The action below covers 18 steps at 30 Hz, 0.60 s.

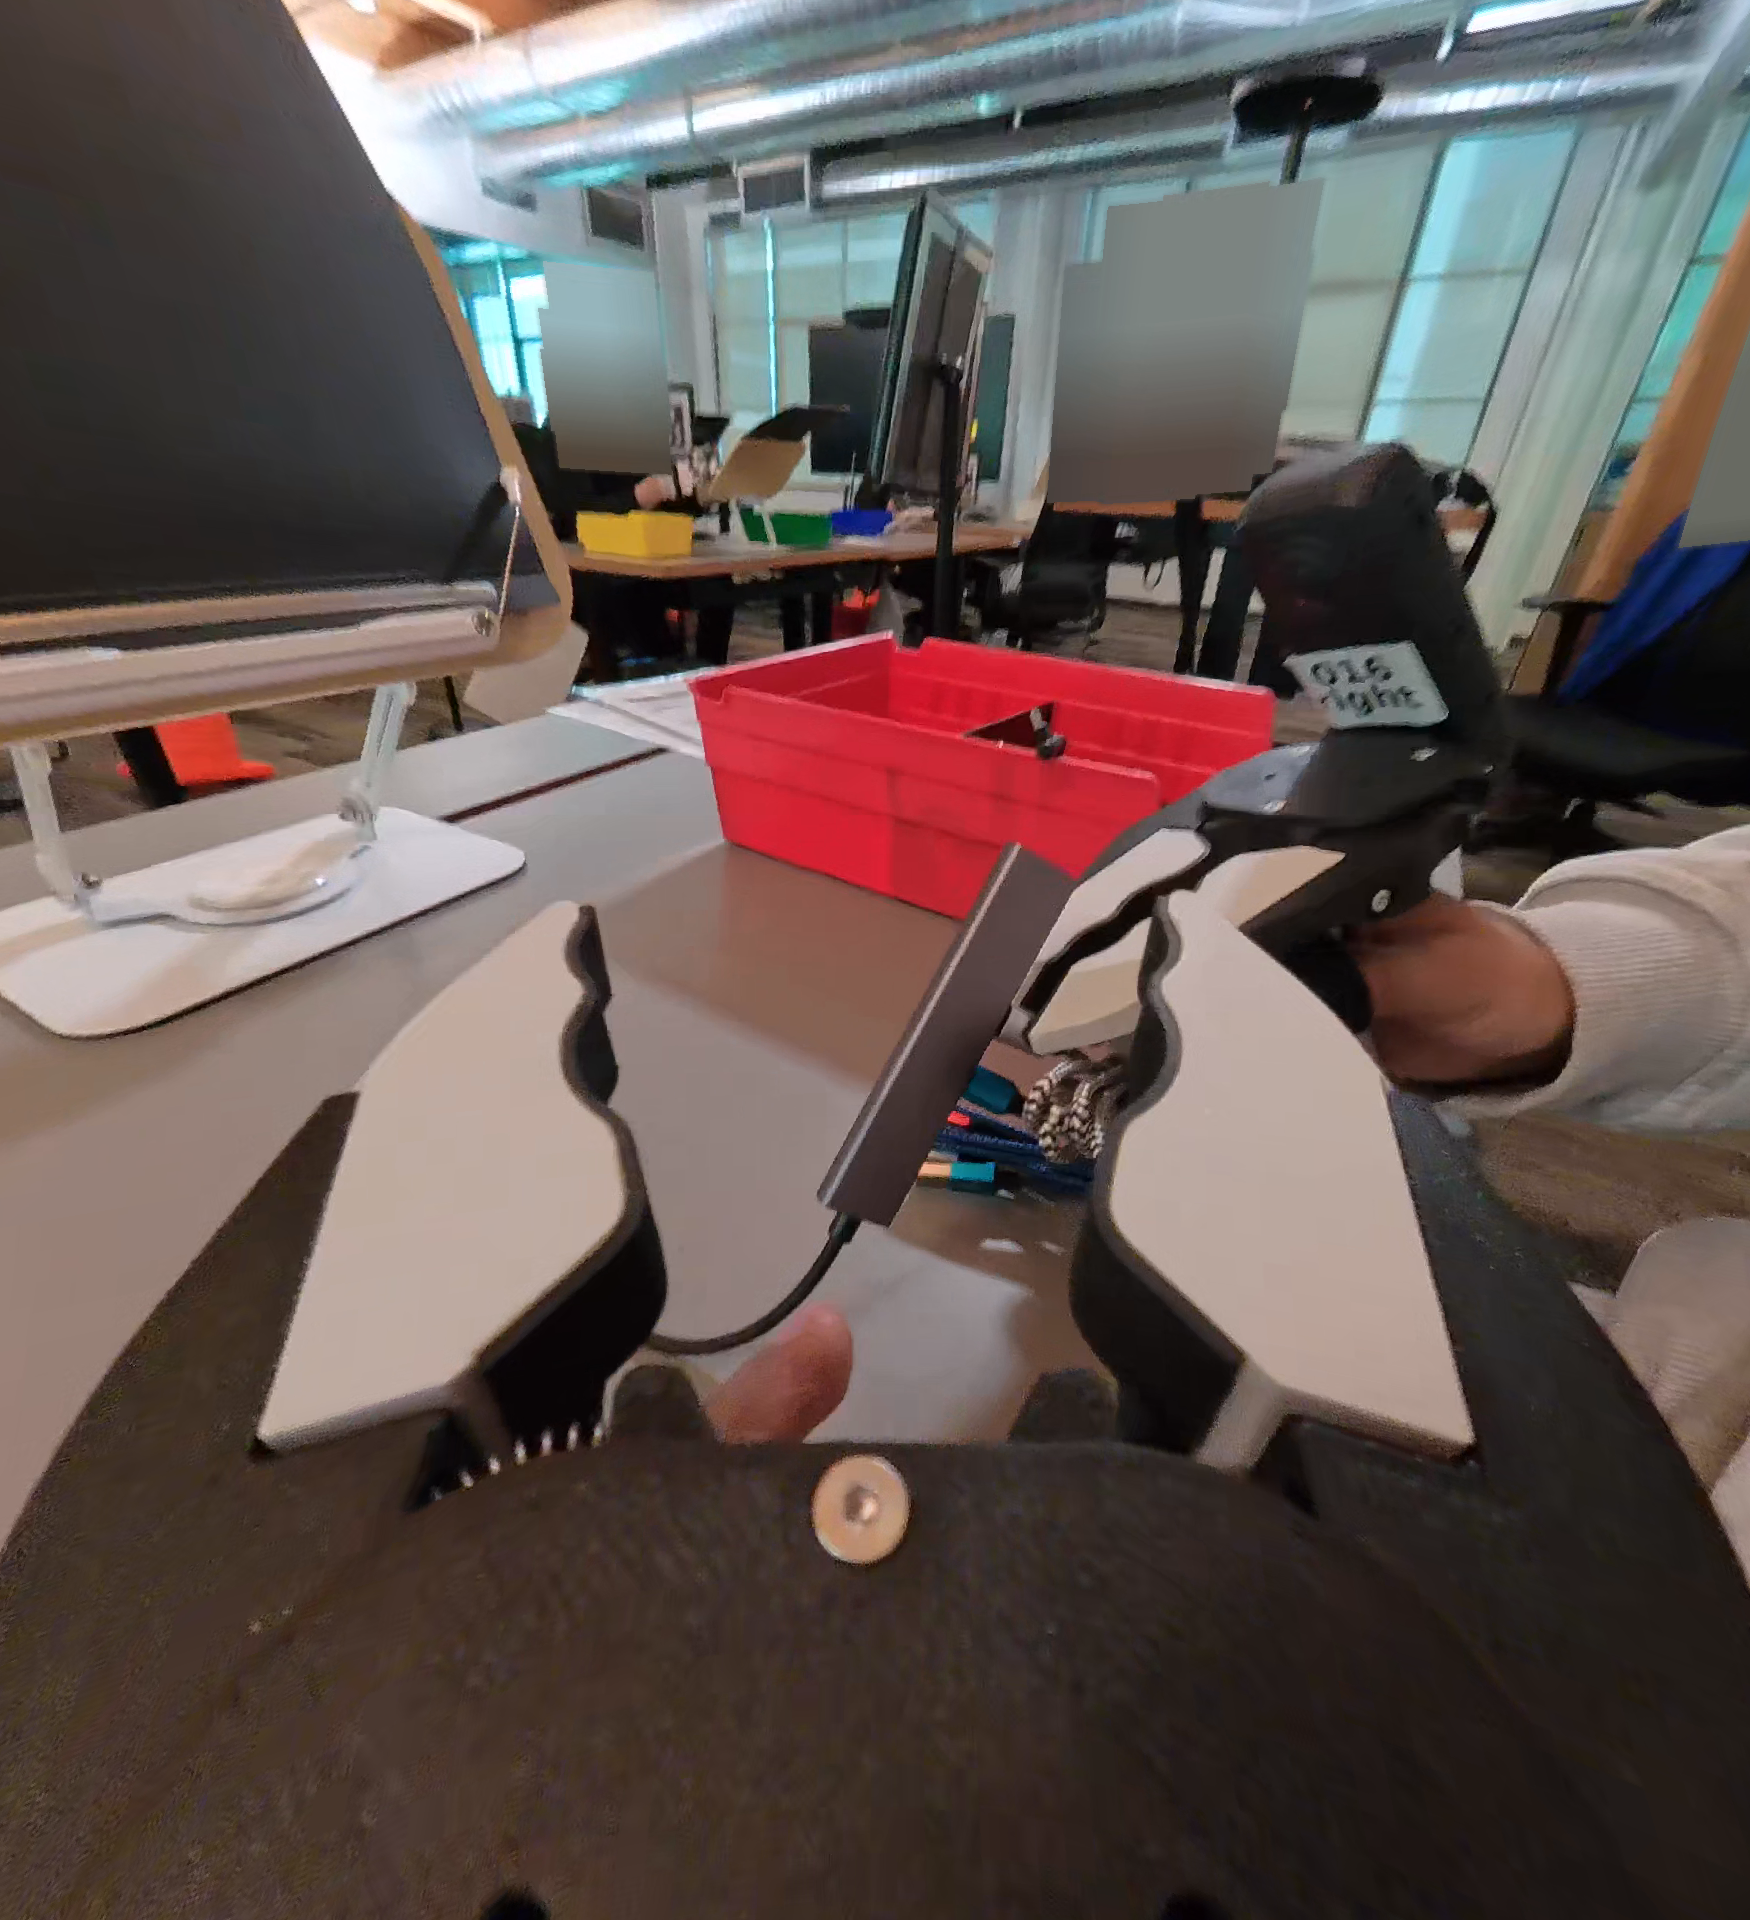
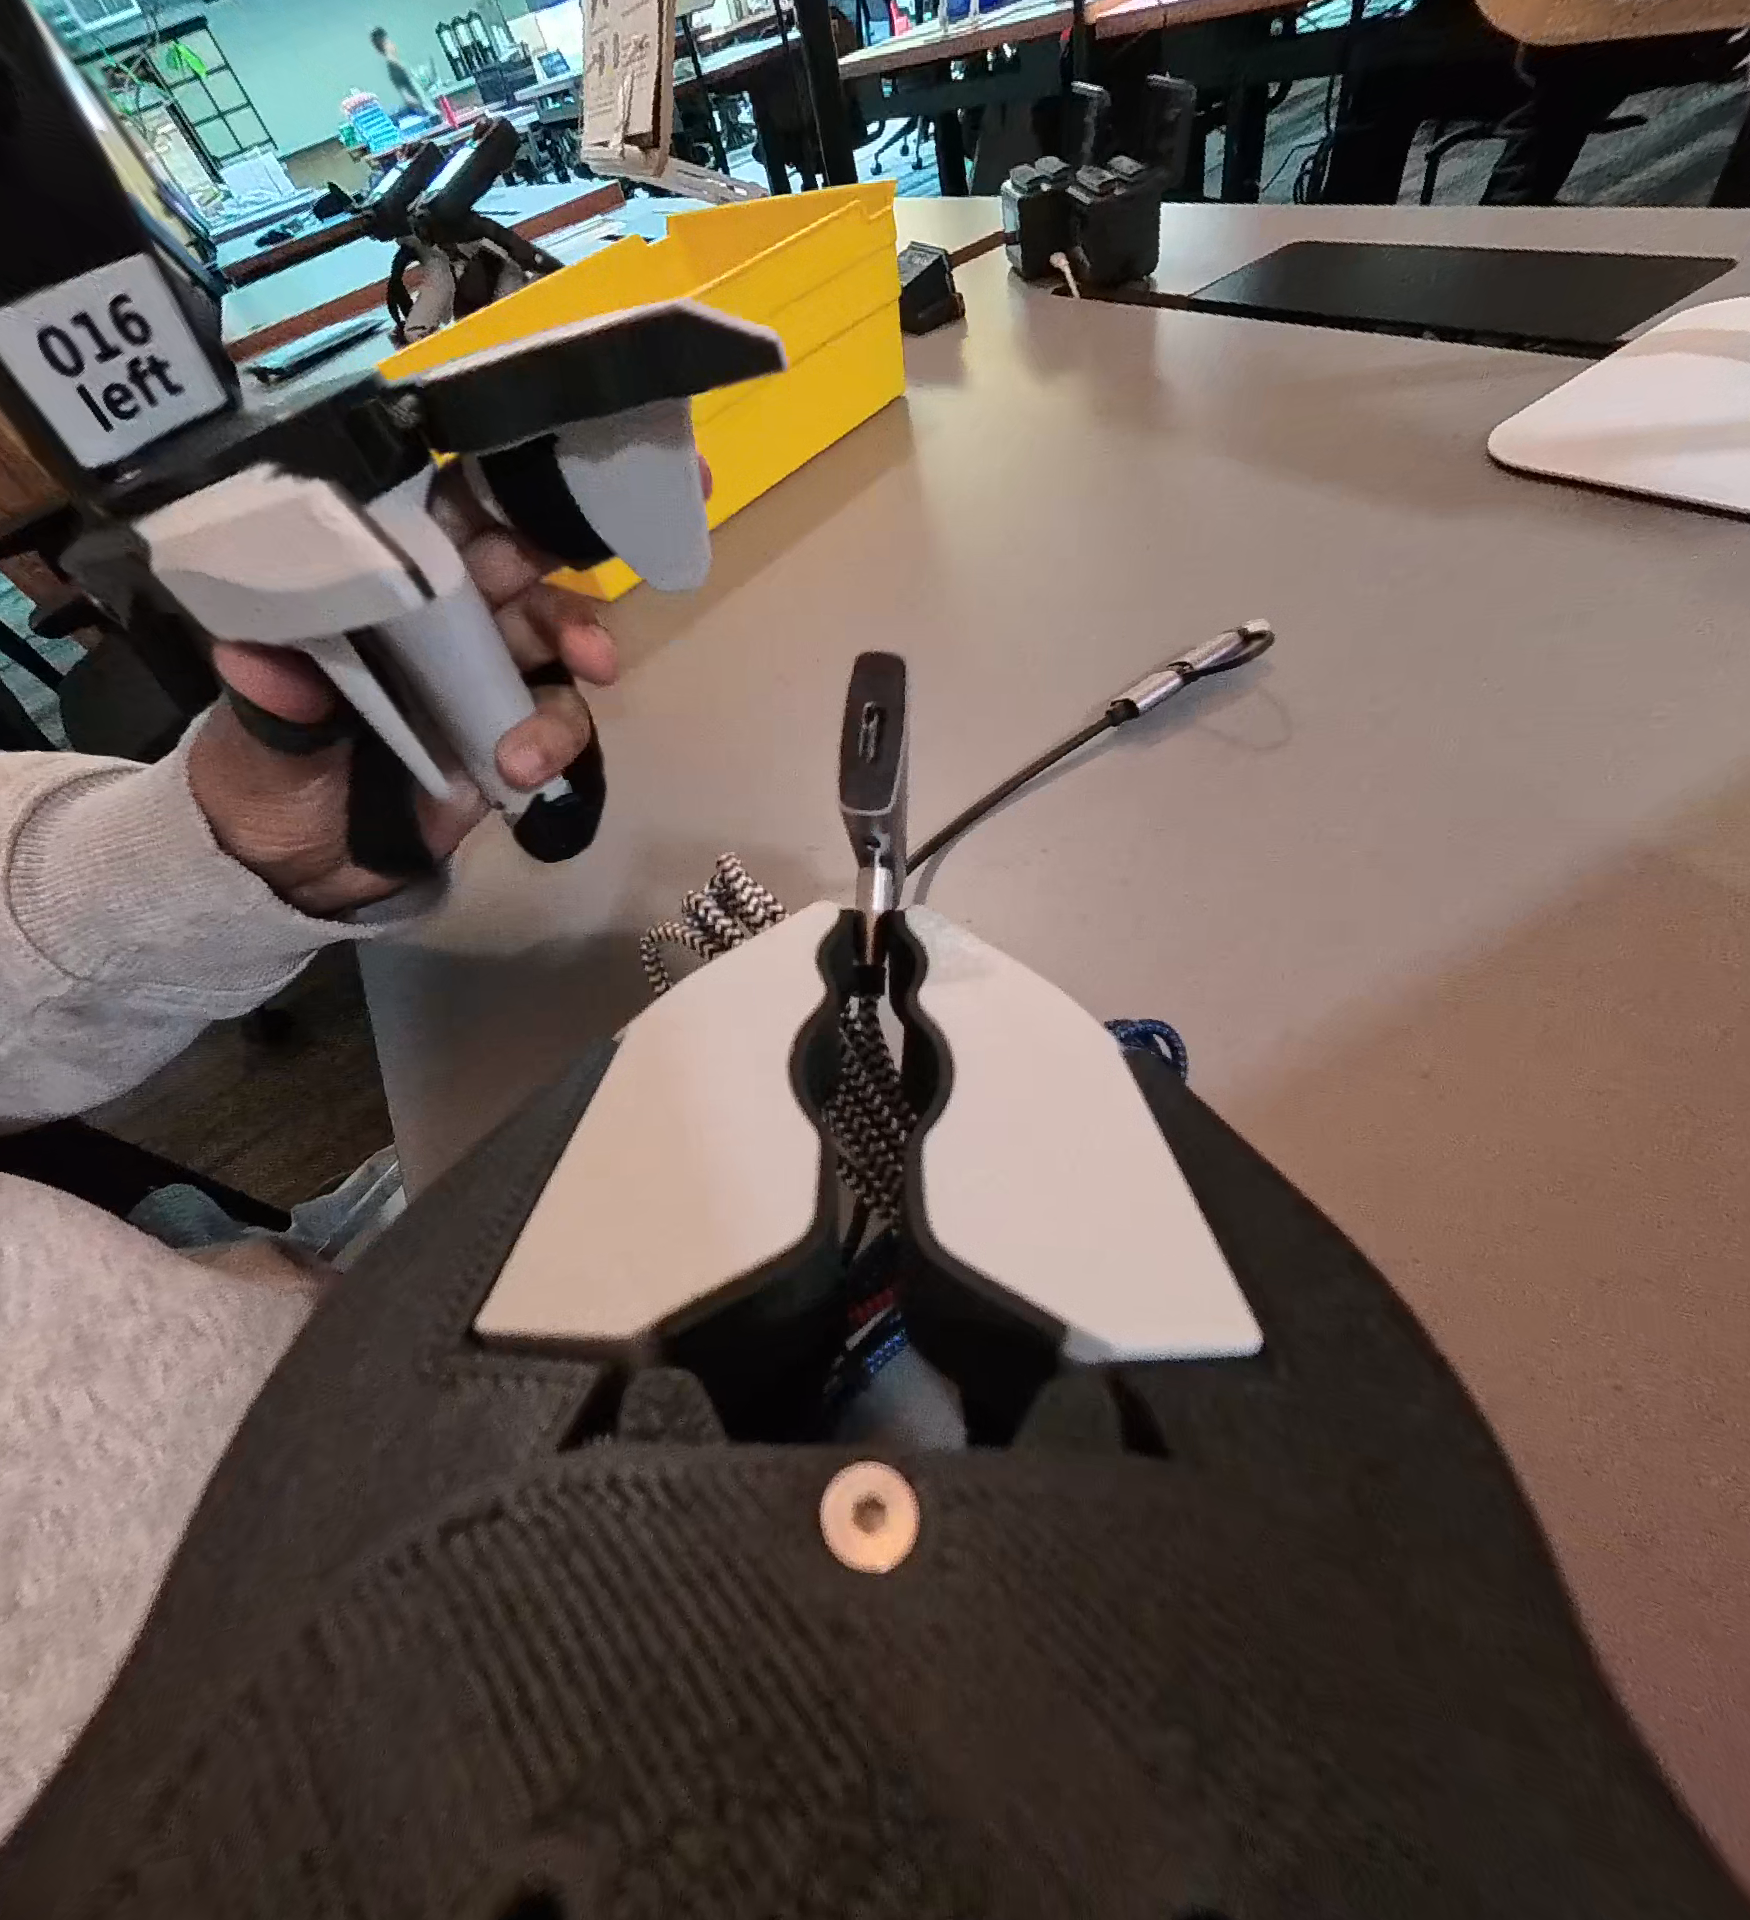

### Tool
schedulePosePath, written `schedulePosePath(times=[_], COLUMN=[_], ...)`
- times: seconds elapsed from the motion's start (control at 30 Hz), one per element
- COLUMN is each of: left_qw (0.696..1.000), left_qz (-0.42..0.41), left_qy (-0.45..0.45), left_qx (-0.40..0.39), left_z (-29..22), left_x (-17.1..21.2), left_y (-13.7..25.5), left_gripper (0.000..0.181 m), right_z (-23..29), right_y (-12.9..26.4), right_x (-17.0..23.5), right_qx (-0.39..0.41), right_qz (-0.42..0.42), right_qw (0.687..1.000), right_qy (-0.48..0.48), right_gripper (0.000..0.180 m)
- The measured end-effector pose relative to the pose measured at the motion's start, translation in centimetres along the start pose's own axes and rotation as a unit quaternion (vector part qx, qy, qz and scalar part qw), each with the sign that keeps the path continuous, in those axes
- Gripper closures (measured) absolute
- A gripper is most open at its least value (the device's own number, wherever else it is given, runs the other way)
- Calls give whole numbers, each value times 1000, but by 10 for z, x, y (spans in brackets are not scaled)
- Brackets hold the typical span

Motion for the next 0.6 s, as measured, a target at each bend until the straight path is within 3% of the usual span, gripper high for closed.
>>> schedulePosePath(times=[0.1,0.2,0.27,0.47,0.6], left_qw=[999,999,998,997,996], left_qz=[24,14,16,20,64], left_qy=[2,29,55,78,36], left_qx=[22,24,9,19,46], left_z=[-5,-5,-1,-5,-15], left_x=[8,7,8,15,24], left_y=[-6,-9,-13,-18,-25], left_gripper=[87,65,31,32,63], right_z=[-1,-1,0,3,8], right_y=[-1,-2,-4,-7,-8], right_x=[1,2,3,5,7], right_qx=[-5,-9,-11,-13,-18], right_qz=[0,1,4,10,11], right_qw=[1000,1000,1000,1000,1000], right_qy=[-5,-4,-1,13,13], right_gripper=[174,173,173,173,173])
Point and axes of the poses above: each gripper's, where its closed fingertips meet, y back along the fingers, x out of its underside, z = x × y across the jaws, the point moved 6 cm from there along y, back along the fingers, and after that the axes turned 11 degrees about -y, right-handed, at the moved point
